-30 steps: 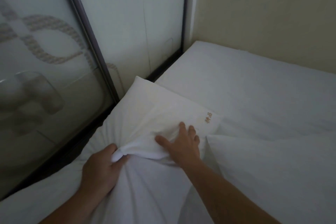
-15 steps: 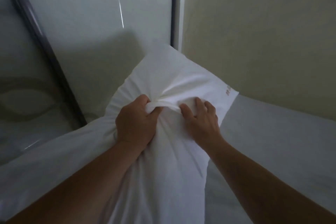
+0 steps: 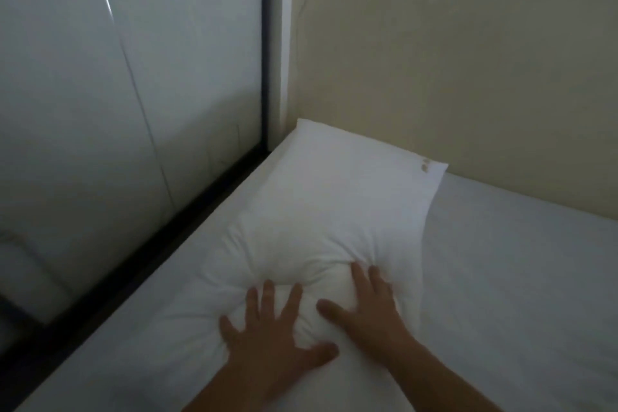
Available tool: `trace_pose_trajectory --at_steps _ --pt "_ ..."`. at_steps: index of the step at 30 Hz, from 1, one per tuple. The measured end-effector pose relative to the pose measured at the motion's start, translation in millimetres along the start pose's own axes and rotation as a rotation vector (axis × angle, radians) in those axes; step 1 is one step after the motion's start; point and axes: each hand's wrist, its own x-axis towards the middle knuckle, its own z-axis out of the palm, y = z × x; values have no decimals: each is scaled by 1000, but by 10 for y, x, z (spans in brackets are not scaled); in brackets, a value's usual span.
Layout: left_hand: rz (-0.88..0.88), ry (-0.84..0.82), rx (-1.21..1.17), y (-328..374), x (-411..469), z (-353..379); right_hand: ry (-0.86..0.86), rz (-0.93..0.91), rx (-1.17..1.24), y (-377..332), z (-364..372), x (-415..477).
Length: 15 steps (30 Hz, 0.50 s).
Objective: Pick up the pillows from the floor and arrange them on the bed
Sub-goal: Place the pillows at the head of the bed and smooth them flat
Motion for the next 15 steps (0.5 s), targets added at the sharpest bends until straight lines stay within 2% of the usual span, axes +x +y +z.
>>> trace_pose_trajectory --at_steps 4,7,10,11,15 --pt "57 79 -18 -70 47 -46 157 135 50 -152 100 104" --pt "183 188 21 -206 -159 -56 130 216 74 -198 69 148" --pt "325 405 109 -355 -287 -145 107 255 50 -375 -58 234" --pt "323 460 131 -371 -236 -200 120 264 39 -454 -102 276" --pt "71 397 161 -311 204 -422 183 277 -76 -596 -49 357"
